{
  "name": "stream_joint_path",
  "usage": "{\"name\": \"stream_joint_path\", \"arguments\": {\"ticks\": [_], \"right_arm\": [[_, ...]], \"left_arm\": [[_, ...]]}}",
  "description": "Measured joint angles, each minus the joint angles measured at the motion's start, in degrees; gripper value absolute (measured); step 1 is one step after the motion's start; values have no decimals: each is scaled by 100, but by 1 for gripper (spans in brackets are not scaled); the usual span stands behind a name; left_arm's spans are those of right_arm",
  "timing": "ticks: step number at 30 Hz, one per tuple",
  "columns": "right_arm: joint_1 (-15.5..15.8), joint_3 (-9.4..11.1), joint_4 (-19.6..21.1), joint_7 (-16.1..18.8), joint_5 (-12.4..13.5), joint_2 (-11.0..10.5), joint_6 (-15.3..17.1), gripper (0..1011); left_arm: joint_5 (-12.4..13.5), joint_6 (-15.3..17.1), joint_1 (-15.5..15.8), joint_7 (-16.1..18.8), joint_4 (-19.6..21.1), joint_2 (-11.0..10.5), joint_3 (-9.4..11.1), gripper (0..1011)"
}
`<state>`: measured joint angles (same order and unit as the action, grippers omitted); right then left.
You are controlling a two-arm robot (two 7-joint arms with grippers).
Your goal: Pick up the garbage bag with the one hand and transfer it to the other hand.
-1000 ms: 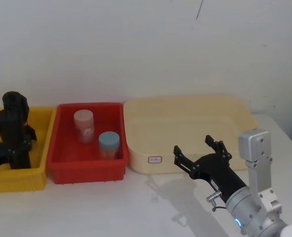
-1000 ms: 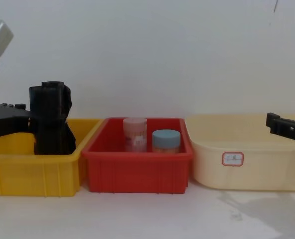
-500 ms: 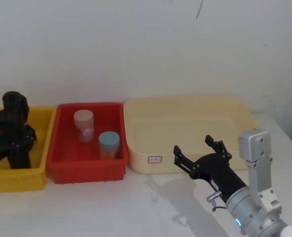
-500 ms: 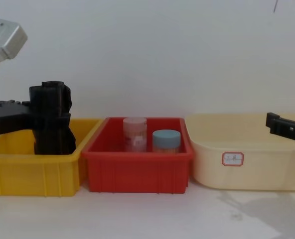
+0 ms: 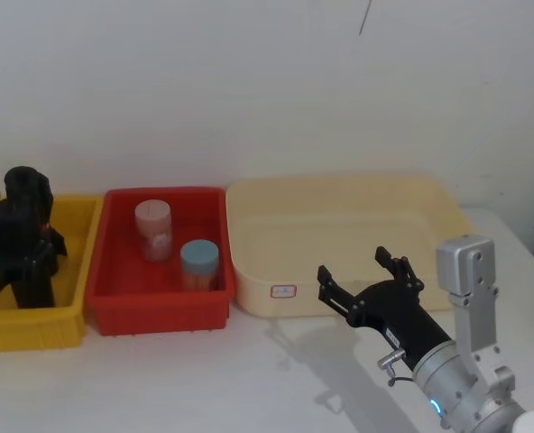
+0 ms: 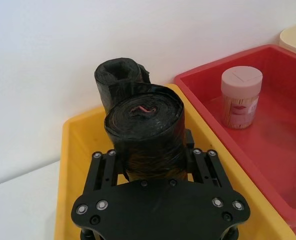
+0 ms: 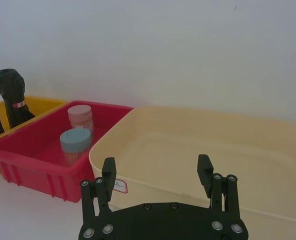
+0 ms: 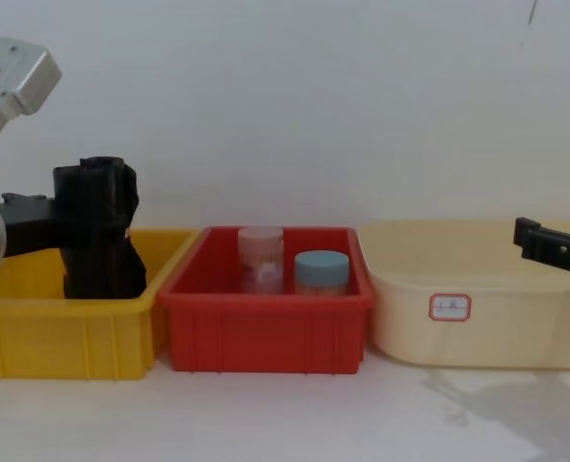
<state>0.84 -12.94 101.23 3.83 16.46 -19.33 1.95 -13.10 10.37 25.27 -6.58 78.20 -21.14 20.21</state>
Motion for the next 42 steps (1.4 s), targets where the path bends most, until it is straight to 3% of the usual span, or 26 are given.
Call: {"name": "stream_joint_path", "arguments": {"ticks": [14,26,33,42], "right_arm": [[0,0,0,0,0,0,0,1000],[0,0,0,0,0,0,0,1000],[0,0,0,0,0,0,0,1000],[-10,0,0,4,-1,0,3,1000]], "left_arm": [[16,-2,14,-62,32,1,0,535],[-58,-57,105,-456,511,-114,-30,533],[-105,-90,396,-777,770,-149,-36,533],[-184,-94,768,-1162,807,-86,12,533]]}}
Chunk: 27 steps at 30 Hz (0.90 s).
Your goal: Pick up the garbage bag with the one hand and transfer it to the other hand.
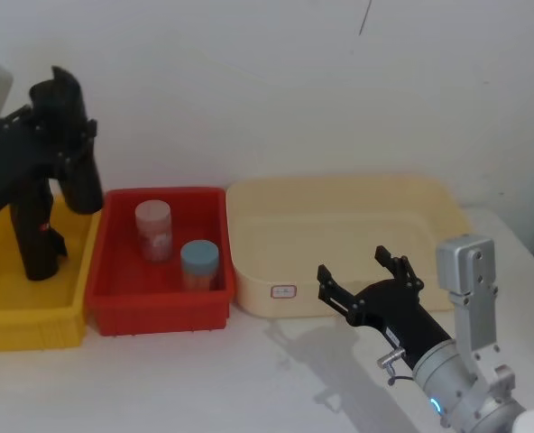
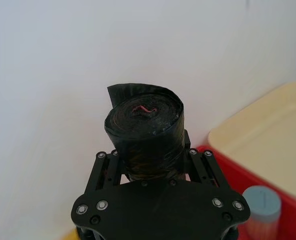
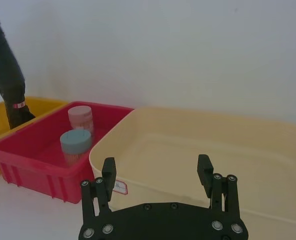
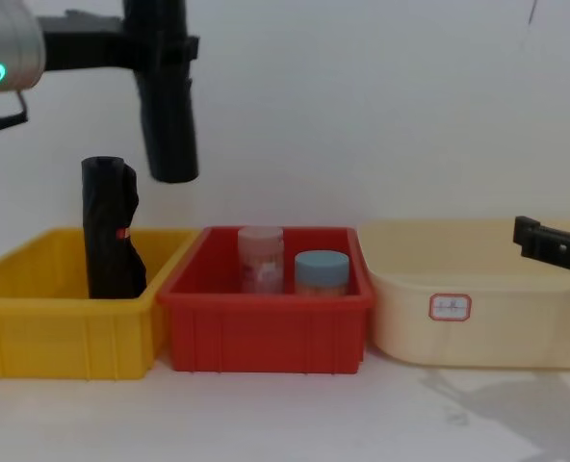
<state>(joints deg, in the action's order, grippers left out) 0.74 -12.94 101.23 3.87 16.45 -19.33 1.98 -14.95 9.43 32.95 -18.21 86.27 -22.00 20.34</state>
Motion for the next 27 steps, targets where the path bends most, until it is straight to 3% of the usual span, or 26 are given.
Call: {"name": "stream_joint_path", "arguments": {"ticks": [7,16,27], "right_arm": [[-180,-41,-38,107,-66,-52,79,1000],[-674,-234,-238,368,-293,-113,189,1000],[-1295,-579,-656,612,-575,63,203,1000]], "left_arm": [[-92,0,307,-287,-202,169,148,533],[-172,-27,609,-544,-574,457,402,533],[-263,-108,852,-736,-943,798,687,533]]}}
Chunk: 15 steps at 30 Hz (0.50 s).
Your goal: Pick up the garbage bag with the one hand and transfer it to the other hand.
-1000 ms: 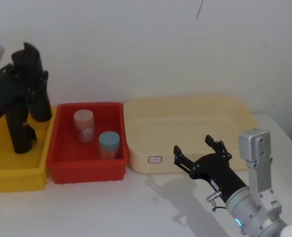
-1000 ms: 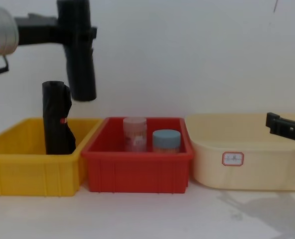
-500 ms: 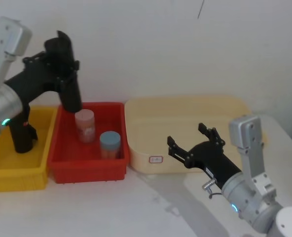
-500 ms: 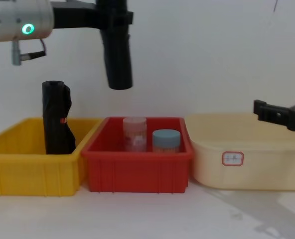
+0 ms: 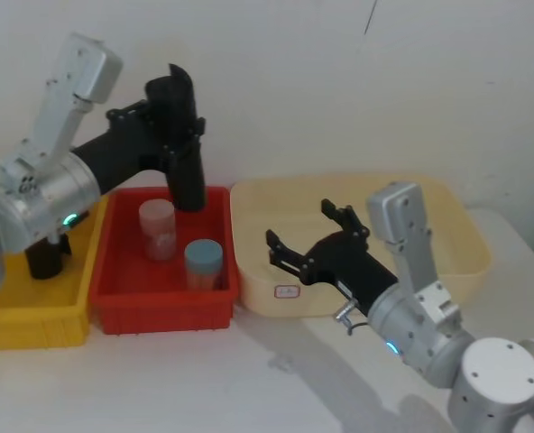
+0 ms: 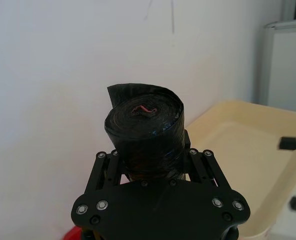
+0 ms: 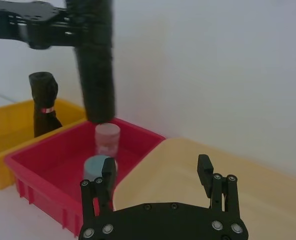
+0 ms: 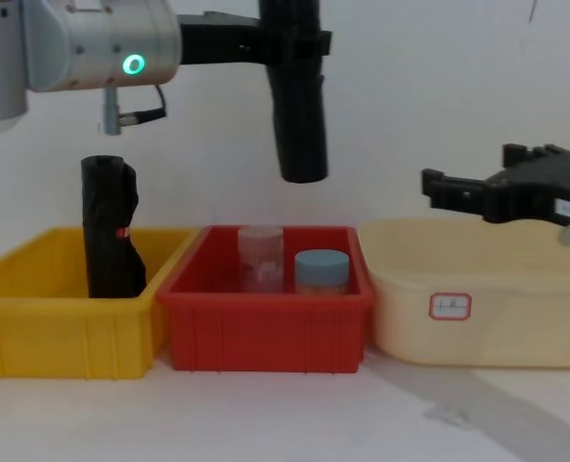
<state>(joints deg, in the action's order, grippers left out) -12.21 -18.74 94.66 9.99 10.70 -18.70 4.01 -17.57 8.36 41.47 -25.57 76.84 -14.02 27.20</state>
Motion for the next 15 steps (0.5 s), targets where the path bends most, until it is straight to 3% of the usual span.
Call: {"name": "stream_joint_path", "arguments": {"ticks": [15], "right_arm": [[-627,-279,-589,213,-205,356,-81,1000]], "left_arm": [[-25,-118,207,-79,-303,296,255,533]]}}
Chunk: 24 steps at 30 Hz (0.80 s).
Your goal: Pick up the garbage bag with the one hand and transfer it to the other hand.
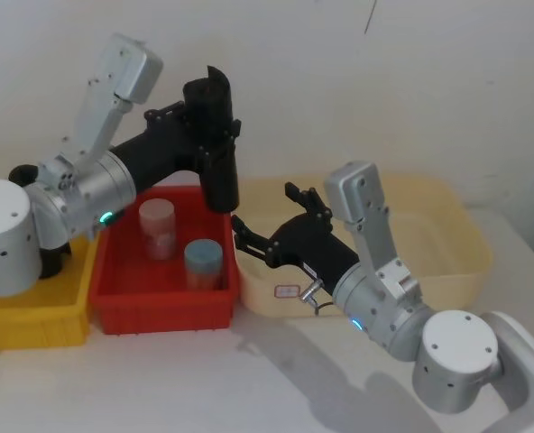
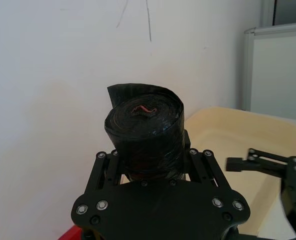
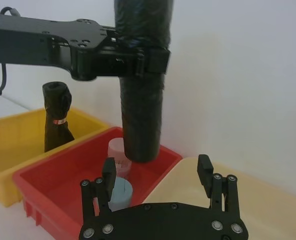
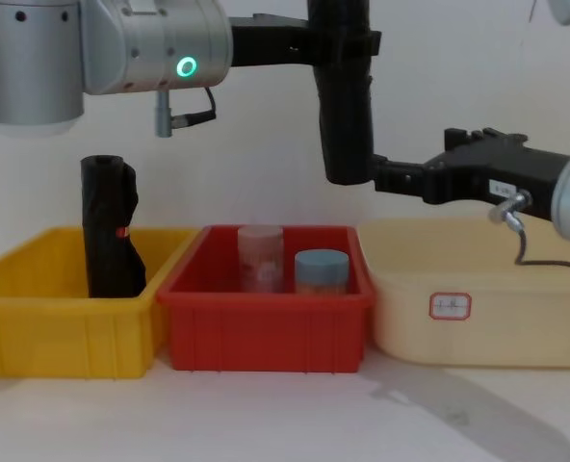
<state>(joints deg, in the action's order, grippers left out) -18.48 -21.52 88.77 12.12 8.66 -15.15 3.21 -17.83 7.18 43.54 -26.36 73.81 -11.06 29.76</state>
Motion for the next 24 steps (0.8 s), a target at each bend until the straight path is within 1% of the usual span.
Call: {"name": "stream_joint_path", "arguments": {"ticks": [1,4,7,15,24], "right_arm": [[0,0,0,0,0,0,0,1000],[-161,-23,-171,28,-44,71,-34,1000],[-248,-28,-273,38,-73,108,-57,999],[-574,-9,-715,25,-195,249,-147,999],[-776,-13,-1087,-21,-338,343,-249,999]], "left_arm": [[1,-4,14,-5,-20,19,19,533],[4,-12,37,-17,-58,54,51,533],[4,-14,52,-23,-77,73,69,533],[-7,-13,85,-45,-118,118,119,533],[-41,10,102,-55,-128,148,161,533]]}}
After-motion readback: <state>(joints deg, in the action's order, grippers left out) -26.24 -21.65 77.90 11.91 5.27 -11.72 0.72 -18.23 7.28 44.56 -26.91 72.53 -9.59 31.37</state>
